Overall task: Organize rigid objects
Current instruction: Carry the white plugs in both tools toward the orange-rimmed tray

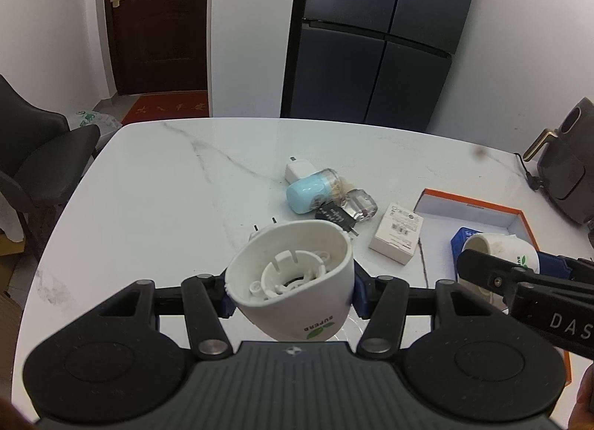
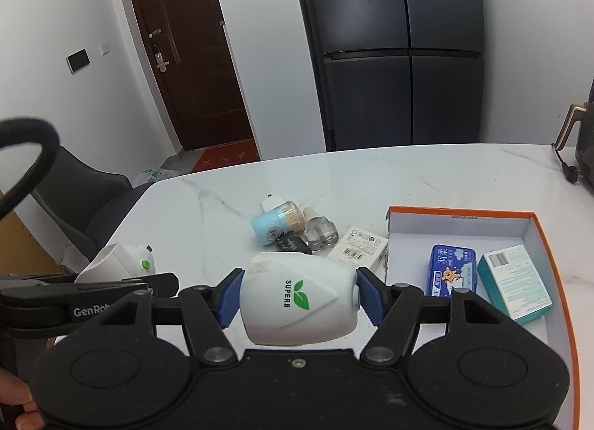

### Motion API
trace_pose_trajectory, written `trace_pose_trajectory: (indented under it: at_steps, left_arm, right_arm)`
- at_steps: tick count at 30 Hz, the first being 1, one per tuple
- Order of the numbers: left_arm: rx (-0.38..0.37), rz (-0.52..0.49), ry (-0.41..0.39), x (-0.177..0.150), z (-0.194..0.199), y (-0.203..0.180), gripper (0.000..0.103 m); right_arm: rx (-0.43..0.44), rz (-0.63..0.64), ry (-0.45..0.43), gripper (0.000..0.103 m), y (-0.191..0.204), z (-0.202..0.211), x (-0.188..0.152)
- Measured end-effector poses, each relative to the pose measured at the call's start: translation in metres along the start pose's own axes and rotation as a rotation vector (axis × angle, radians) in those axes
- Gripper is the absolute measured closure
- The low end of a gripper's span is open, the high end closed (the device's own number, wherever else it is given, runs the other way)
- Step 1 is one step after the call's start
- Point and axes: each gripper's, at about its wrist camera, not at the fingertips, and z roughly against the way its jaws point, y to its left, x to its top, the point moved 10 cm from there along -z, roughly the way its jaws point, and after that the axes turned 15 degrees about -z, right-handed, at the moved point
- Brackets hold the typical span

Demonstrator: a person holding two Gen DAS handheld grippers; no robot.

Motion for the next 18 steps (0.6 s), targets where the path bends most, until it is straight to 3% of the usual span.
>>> trace_pose_trajectory:
  at_steps: [18]
  left_arm:
    - [-0.048, -0.004, -0.029, 0.008, 0.002, -0.021, 0.046]
  right_arm:
    - [-0.032, 0.019, -0.026, 0.025, -0.014, 0.017, 0.01]
